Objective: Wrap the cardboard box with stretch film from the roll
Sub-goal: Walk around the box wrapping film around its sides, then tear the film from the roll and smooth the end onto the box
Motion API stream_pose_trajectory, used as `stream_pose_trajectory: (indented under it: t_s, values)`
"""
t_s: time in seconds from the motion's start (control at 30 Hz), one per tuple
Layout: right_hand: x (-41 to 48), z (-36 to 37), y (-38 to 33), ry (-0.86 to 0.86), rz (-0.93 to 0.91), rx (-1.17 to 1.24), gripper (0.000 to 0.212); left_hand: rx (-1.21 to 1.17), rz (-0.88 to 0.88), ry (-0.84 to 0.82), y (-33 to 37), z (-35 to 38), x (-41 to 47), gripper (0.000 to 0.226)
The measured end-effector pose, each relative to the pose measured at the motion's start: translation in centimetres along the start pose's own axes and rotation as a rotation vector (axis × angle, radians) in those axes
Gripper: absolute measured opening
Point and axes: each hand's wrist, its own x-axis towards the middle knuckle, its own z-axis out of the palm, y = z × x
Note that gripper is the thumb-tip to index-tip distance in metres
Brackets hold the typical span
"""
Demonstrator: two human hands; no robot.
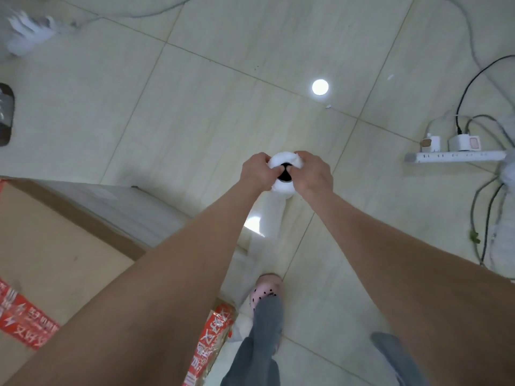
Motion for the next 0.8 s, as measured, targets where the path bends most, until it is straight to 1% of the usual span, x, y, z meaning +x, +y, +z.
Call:
stream_pose_trajectory:
  t_s: [0.07, 0.13, 0.23, 0.27, 0.4, 0.53, 0.63, 0.8]
  values:
    - [-0.1, -0.1, 0.8, -0.008, -0.014, 0.014, 0.03, -0.019, -0.003, 0.03, -0.1, 0.6, -0.7, 0.039]
    - [-0.1, -0.4, 1.2, -0.043, -0.059, 0.021, 0.032, -0.028, 0.013, 0.08, -0.2, 1.3, -1.6, 0.038]
    - [-0.3, -1.2, 1.8, -0.121, -0.142, -0.01, 0.048, -0.056, -0.008, 0.152, -0.6, 2.4, -3.2, 0.038]
    - [-0.5, -1.3, 2.1, -0.124, -0.186, -0.039, 0.051, -0.07, -0.018, 0.187, -0.8, 2.7, -3.6, 0.04]
    - [-1.7, -2.2, 3.8, -0.042, -0.428, -0.231, 0.056, -0.105, -0.054, 0.385, -2.4, 4.0, -5.7, 0.051]
    - [-1.6, -1.8, 5.0, 0.034, -0.715, -0.399, 0.062, -0.093, -0.016, 0.573, -4.2, 5.8, -6.3, 0.055]
    - [-0.8, -0.6, 5.7, 0.117, -0.86, -0.502, 0.064, -0.005, 0.008, 0.647, -5.7, 7.3, -6.1, 0.059]
    - [0.7, 0.7, 5.8, 0.184, -1.106, -0.675, 0.067, 0.275, 0.059, 0.718, -7.2, 8.5, -4.7, 0.066]
